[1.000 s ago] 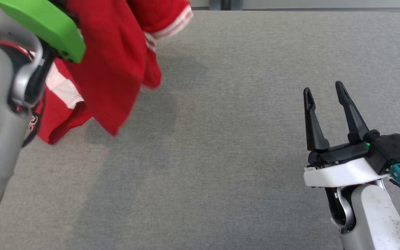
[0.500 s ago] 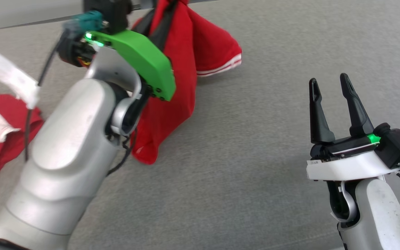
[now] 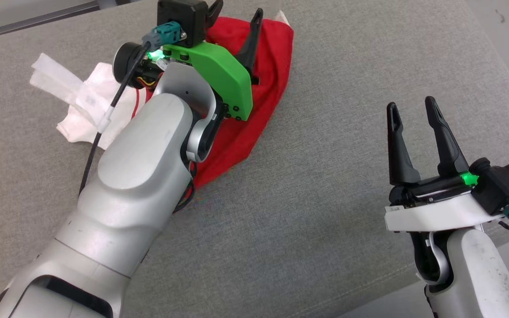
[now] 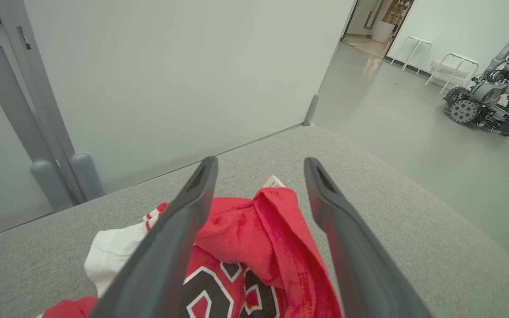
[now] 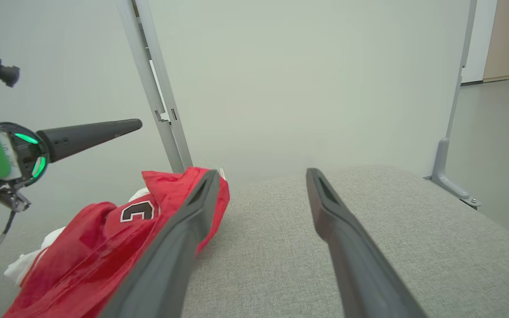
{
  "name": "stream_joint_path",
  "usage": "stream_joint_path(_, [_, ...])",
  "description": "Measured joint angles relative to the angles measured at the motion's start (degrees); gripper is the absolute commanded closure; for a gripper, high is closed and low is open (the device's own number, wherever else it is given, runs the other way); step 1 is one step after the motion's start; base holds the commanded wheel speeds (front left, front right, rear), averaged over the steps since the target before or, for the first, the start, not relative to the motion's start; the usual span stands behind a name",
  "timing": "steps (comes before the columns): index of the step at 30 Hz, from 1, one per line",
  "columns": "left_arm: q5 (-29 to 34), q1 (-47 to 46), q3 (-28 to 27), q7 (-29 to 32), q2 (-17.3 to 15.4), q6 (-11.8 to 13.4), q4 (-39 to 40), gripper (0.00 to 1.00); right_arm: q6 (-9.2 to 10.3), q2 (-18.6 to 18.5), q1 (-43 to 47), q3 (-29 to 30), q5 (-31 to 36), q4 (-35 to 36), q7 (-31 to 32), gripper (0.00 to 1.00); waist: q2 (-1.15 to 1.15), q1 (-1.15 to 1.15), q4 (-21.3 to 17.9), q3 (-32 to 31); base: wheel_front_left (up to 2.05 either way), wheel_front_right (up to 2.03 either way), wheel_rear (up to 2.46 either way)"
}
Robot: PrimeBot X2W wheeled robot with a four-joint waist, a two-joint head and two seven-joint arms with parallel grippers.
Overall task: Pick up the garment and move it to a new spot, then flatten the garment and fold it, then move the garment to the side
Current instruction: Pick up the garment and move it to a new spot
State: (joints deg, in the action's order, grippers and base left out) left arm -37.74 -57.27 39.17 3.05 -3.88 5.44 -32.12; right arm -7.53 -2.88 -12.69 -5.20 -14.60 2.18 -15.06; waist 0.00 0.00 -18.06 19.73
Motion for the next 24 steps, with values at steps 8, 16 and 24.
stream_joint_path(8, [1.46,2.32,-2.36,-10.47,-4.70,-0.23,1.56,0.00,0.00,0.08,0.32,1.48,3.64,-0.05,0.00,0.00,0.00,0.00,4.53,0.05,0.00,0.00,0.00])
stream_joint_path(16, [2.90,16.39,-2.94,-16.97,-12.36,-0.32,8.49,0.00,0.00,0.08,1.02,2.61,8.04,-0.43,0.00,0.00,0.00,0.00,12.09,-2.33,0.00,0.00,0.00])
stream_joint_path(24, [6.79,31.18,-6.08,-18.08,-12.70,2.22,16.24,0.00,0.00,0.09,3.66,2.75,10.40,-1.04,0.00,0.00,0.00,0.00,19.09,-6.38,0.00,0.00,0.00])
